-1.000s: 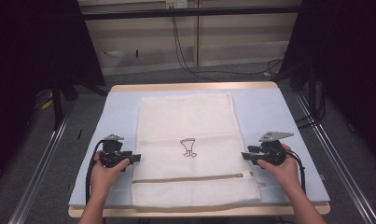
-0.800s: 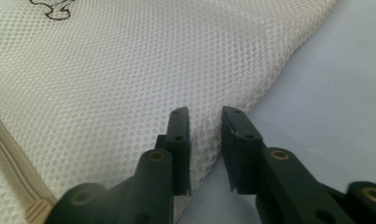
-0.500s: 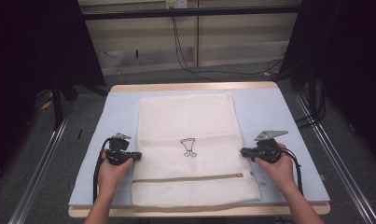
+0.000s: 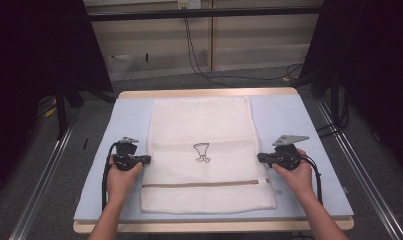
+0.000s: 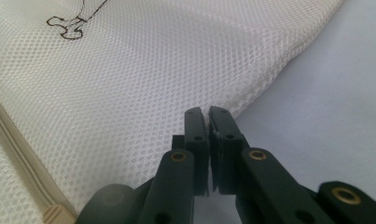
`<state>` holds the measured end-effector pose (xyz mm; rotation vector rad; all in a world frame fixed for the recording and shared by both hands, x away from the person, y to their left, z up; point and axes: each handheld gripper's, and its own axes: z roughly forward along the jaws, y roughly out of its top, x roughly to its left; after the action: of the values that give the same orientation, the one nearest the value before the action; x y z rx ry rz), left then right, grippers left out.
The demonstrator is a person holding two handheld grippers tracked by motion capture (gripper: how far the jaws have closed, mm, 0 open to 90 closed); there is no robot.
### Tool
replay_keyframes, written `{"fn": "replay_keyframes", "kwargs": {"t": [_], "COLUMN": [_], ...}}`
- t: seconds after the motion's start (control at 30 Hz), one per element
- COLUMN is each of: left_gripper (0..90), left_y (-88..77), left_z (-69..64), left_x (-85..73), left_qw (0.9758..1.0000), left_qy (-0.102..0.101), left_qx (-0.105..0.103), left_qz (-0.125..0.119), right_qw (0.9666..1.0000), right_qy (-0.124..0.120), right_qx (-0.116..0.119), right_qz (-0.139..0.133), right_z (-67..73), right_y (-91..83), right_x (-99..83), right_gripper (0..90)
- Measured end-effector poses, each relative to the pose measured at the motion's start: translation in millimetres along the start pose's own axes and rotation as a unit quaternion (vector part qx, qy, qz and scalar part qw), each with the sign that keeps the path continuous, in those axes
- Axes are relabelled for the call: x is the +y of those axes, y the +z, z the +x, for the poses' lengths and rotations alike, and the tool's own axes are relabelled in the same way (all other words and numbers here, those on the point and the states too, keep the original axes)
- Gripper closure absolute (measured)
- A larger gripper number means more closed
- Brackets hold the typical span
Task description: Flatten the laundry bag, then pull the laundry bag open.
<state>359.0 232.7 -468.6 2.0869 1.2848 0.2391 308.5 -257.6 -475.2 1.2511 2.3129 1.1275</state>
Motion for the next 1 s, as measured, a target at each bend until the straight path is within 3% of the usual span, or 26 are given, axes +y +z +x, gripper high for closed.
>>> {"fn": "replay_keyframes", "kwargs": {"t": [0.13, 0.2, 0.23, 0.3, 0.37, 0.43, 0.53, 0.57, 0.67, 0.83, 1.0], "left_gripper": [85.7, 82.1, 76.6, 66.6, 57.9, 50.3, 46.0, 43.9, 41.7, 37.5, 36.5], "left_y": [2.7, -1.5, -4.7, -13.1, -17.5, -18.4, -12.4, -11.1, -7.4, -1.5, 2.7], "left_z": [0.9, 0.8, -0.8, -6.9, -11.6, -20.1, -38.1, -42.0, -52.4, -67.6, -83.4], "left_x": [0.8, 1.4, 2.4, 6.2, 8.8, 10.6, 11.8, 12.4, 15.1, 17.5, 23.6], "left_qw": [0.9999, 1.0000, 0.9998, 0.9991, 0.9991, 0.9981, 0.9966, 0.9963, 0.9957, 0.9942, 0.9920], "left_qy": [0.000, -0.002, -0.013, -0.016, -0.010, -0.021, -0.024, -0.023, -0.009, -0.003, 0.015], "left_qx": [0.009, 0.003, -0.001, -0.005, 0.000, -0.031, -0.072, -0.077, -0.090, -0.106, -0.123], "left_qz": [-0.006, -0.008, -0.016, -0.038, -0.042, -0.048, -0.032, -0.029, -0.022, -0.020, -0.024], "right_qw": [1.0000, 0.9999, 0.9999, 0.9998, 0.9997, 0.9998, 0.9998, 0.9998, 0.9994, 0.9993, 0.9981], "right_qy": [-0.007, -0.010, -0.011, -0.015, -0.016, -0.014, -0.013, -0.019, -0.027, -0.025, -0.048], "right_qx": [0.001, 0.003, 0.006, 0.013, 0.016, 0.017, 0.012, -0.002, -0.007, -0.001, 0.009], "right_qz": [0.001, 0.000, -0.002, -0.002, 0.000, 0.000, -0.002, -0.006, -0.019, -0.029, -0.038], "right_z": [0.1, 0.3, 0.6, 2.0, 3.3, 3.1, 3.6, 4.4, 4.3, 3.1, 8.8], "right_y": [4.8, 3.9, 2.2, -1.1, -2.4, -2.4, -2.9, -4.0, -8.3, -19.4, -28.2], "right_x": [2.8, 2.9, 2.7, 2.1, 1.8, 1.7, 1.3, 0.9, 0.1, -4.5, -9.2], "right_gripper": [86.1, 84.7, 84.7, 84.7, 84.8, 84.2, 77.0, 71.5, 68.7, 70.6, 74.7]}}
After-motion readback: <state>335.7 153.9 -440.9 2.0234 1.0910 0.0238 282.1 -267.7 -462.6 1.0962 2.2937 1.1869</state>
